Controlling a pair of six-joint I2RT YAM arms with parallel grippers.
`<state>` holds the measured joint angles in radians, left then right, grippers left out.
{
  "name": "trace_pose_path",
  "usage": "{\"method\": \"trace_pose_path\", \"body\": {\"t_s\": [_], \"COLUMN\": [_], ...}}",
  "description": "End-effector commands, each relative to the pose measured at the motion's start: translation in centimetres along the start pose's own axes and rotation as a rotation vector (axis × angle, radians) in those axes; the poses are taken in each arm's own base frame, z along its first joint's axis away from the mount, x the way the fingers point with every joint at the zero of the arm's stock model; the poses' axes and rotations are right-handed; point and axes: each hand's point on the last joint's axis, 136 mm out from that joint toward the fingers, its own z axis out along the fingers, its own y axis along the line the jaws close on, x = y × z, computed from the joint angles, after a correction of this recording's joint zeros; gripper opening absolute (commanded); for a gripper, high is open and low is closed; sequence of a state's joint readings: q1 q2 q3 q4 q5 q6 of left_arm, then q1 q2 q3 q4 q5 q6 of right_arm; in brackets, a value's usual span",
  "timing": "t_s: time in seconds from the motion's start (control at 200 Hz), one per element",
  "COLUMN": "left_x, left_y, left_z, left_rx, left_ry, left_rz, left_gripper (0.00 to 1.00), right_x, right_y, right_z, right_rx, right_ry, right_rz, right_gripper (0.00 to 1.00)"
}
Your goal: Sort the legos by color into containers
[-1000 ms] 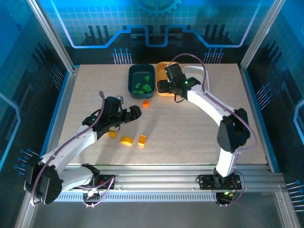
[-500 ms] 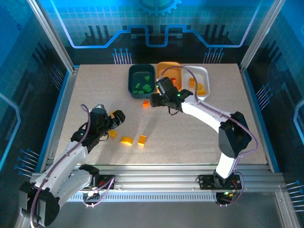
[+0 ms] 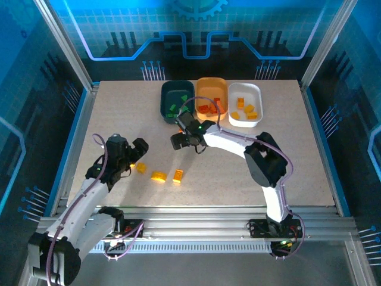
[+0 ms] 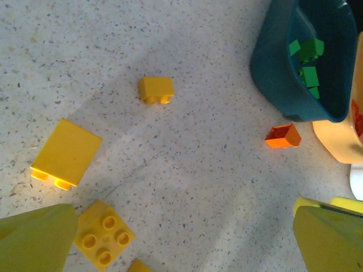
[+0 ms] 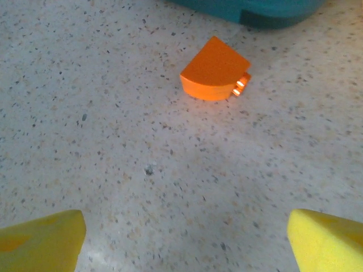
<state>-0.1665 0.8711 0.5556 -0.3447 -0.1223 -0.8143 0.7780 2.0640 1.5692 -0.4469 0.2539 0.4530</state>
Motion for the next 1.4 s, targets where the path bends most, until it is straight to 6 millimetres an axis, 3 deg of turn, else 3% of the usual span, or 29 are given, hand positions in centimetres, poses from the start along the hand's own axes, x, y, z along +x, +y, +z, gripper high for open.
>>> {"method": "trace_pose_path", "body": {"t_s": [0.0,0.185,0.255,0.285,0.575,1.396], "left_x": [1.4,1.4,1.4,1.3,1.6,1.6], "left_y": [0.8,0.5,0.4,0.3,0.3,0.0], "left_z": [0.2,-0.1,-0.3,-0.4,-0.5,-0.6], "left_rx": [-0.011,-0.003,-0.001,0.0,0.009,0.021], "left_ry": [0.065,0.08,0.084,0.084,0.096,0.106], "left_rz": [-0.018,-0.009,0.001,0.002,0.005,0.011], "left_gripper": [0.99,0.99,0.99,0.99,0.99,0.99], "right_x": [-2.0,-2.6,-2.9,-2.1,-2.5,-3.8], "right_y": [-0.1,-0.8,-1.6,-1.9,-1.7,-3.3], "right_z": [1.3,4.4,4.5,5.7,7.7,9.4], "right_rx": [0.037,0.114,0.16,0.181,0.16,0.238], "right_ry": [-0.018,0.018,0.008,0.024,0.009,-0.017], "right_rz": [0.064,0.164,0.193,0.198,0.213,0.202], "right_gripper": [0.94,0.91,0.89,0.88,0.72,0.51]}}
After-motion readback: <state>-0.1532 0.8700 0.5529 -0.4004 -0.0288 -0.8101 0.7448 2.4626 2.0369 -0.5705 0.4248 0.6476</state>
